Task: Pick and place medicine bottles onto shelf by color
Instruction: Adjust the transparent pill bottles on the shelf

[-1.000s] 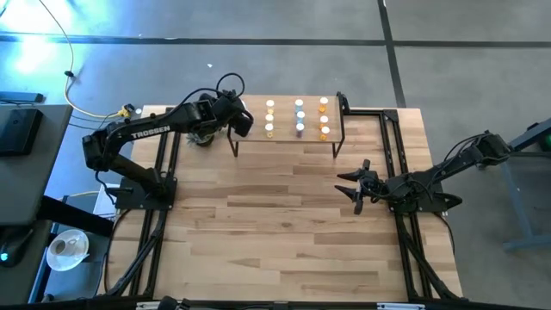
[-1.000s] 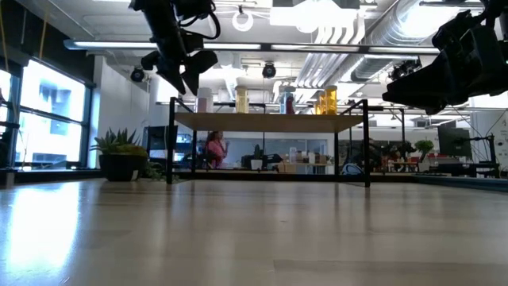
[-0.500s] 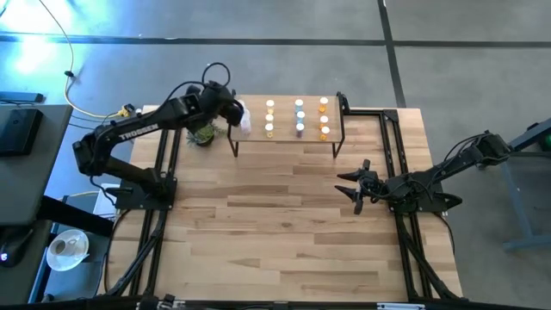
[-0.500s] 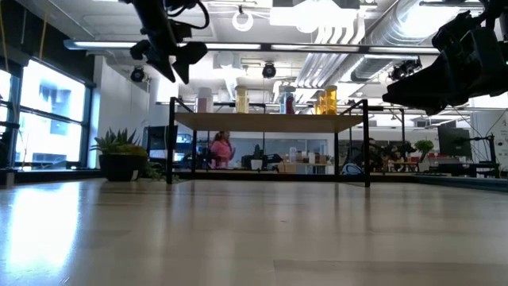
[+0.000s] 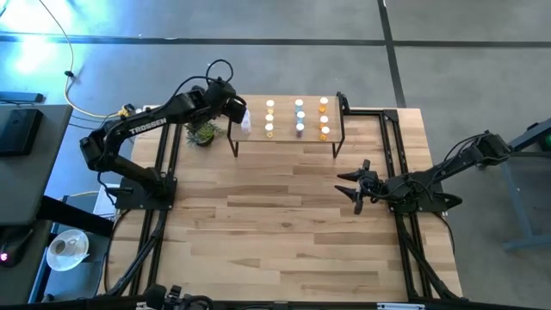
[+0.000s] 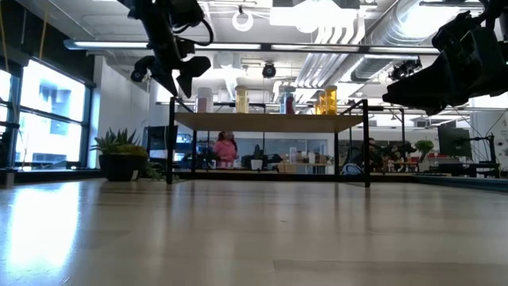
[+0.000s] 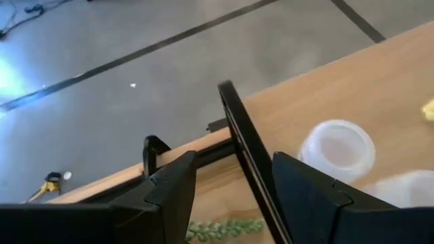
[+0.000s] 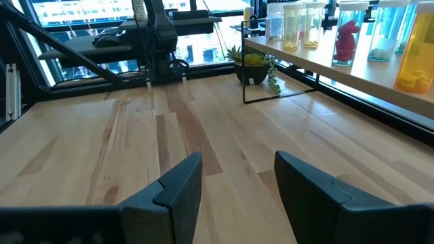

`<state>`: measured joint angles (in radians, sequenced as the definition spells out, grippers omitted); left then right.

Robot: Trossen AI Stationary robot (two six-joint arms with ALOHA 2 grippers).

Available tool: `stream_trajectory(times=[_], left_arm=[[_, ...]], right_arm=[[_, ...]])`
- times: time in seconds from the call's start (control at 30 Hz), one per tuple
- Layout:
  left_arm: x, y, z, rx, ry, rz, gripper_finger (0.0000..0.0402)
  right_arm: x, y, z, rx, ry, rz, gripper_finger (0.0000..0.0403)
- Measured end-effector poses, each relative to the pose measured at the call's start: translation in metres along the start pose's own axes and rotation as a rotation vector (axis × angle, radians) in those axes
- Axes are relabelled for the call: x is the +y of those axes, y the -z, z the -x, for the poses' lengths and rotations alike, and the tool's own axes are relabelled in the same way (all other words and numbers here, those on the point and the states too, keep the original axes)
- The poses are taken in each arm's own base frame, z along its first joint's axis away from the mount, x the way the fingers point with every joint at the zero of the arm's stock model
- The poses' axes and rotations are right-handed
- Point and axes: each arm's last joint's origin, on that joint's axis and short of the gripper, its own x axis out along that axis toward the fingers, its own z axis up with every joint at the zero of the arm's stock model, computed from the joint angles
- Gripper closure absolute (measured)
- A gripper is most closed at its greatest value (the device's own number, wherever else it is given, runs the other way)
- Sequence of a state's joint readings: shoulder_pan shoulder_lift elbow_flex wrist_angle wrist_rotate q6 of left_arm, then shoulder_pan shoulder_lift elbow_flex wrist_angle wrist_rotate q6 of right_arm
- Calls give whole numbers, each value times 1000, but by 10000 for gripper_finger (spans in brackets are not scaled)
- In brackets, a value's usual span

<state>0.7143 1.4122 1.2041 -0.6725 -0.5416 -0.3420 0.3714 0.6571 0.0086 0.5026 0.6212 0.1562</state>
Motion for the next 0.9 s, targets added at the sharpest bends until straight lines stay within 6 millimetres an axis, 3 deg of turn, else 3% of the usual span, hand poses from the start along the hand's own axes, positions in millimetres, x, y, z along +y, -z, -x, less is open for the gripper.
stream_trajectory(times=[0.9], left_arm=[[-5, -2, -1, 12, 111, 65, 218]], right_arm=[[0, 0, 0, 0, 0, 0, 226]])
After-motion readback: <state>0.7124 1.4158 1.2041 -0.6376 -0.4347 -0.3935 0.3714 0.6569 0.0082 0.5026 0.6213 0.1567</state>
